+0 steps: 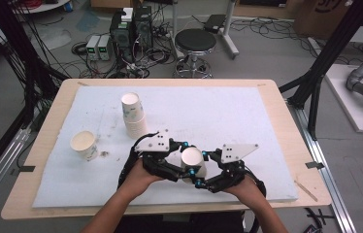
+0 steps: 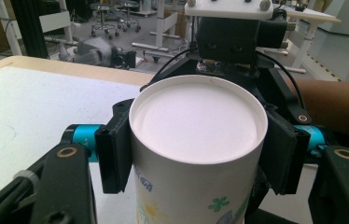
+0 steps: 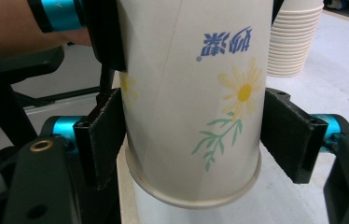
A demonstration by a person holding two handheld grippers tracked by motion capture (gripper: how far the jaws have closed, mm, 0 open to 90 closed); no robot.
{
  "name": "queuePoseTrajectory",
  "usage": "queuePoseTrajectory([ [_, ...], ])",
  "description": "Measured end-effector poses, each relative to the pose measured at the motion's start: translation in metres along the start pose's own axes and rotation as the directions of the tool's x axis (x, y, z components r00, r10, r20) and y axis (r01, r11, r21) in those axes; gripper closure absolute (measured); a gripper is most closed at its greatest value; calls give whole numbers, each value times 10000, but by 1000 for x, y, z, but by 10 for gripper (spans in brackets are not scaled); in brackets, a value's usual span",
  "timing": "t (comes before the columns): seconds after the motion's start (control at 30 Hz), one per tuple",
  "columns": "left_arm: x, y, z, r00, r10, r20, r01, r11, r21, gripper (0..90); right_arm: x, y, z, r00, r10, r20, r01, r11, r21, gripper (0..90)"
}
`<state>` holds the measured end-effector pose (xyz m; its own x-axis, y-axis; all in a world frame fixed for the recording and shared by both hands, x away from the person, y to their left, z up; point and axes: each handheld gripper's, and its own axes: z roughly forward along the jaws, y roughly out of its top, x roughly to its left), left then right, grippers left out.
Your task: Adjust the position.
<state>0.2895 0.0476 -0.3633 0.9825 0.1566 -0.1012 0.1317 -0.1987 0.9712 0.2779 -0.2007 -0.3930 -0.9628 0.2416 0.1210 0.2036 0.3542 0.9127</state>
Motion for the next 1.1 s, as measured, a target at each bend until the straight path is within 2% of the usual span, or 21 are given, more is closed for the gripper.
queuePoseTrajectory([
  [0.23,-1,-1,1,9999,162,-36,-161,9998,144,340,-1,0,-1,9999,-158,-48,158,9997,165,311],
  [0.33,-2,1,2,9994,-95,-336,111,9987,493,153,-1,1,-3,9996,-290,-53,292,9985,458,324],
  [0.47,-2,3,-4,9998,-58,-189,76,9956,929,146,-2,3,-6,9979,-643,94,629,9922,1072,331],
  [0.7,1,9,-10,10000,8,-70,4,9864,1645,147,-2,12,-9,9958,-907,107,878,9827,1631,331],
  [0.77,1,10,-10,10000,47,-40,-40,9844,1758,147,-2,15,-9,9935,-1133,97,1094,9752,1923,330],
  [0.93,3,16,-7,9996,285,60,-291,9705,2395,149,-1,24,-6,9864,-1645,52,1566,9482,2765,330],
  [0.97,3,16,-7,9996,285,60,-291,9705,2395,149,-1,24,-6,9864,-1645,52,1566,9482,2765,330],
  [1.0,3,18,-5,9993,351,160,-380,9666,2535,151,-1,29,-5,9825,-1862,-5,1773,9347,3081,330],
  [1.1,2,21,-2,9989,397,242,-448,9610,2727,151,0,34,-3,9780,-2083,-93,1988,9182,3427,330],
])
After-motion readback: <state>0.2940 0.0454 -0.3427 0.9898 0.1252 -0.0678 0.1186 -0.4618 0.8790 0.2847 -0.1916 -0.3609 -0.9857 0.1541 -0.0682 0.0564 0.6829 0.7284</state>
